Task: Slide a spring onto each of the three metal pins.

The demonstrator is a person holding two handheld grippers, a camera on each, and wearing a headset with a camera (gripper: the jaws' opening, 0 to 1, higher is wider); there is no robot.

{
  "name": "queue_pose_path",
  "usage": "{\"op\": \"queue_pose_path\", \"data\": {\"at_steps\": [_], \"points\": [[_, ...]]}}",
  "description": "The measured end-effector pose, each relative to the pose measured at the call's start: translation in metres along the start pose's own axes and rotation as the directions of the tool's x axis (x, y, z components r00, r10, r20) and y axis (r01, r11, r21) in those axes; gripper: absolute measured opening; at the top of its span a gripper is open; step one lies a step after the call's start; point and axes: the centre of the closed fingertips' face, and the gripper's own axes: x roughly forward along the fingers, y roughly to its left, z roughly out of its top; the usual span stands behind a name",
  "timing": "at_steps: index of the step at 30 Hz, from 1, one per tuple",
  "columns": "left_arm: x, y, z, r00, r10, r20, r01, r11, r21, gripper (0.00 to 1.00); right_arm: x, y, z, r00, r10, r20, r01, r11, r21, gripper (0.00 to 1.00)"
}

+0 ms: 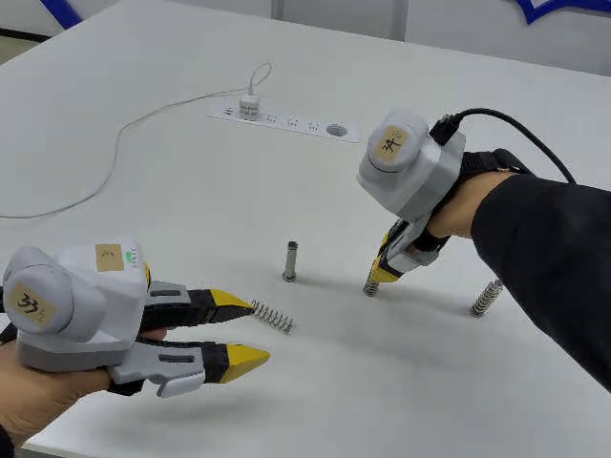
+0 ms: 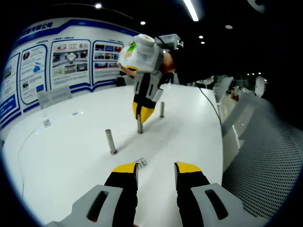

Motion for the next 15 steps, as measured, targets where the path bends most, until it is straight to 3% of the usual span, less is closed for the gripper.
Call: {"op": "queue_pose_path", "data": {"at_steps": [9,15], "points": [[0.0,-0.001,0.0,1.0,0.004,0.001,-0.004,1.0,-0.002,0.32,-0.009,0.005,0.0,0.9998,-0.005,0.019,0.005,1.0,-0.005,0.16],[-0.002,0.0,0.0,1.0,0.01,-0.002,-0.01,1.0,-0.001,0.32,-0.023,0.005,0.004,0.9981,-0.037,0.049,0.038,0.999,-0.014,0.16]]}}
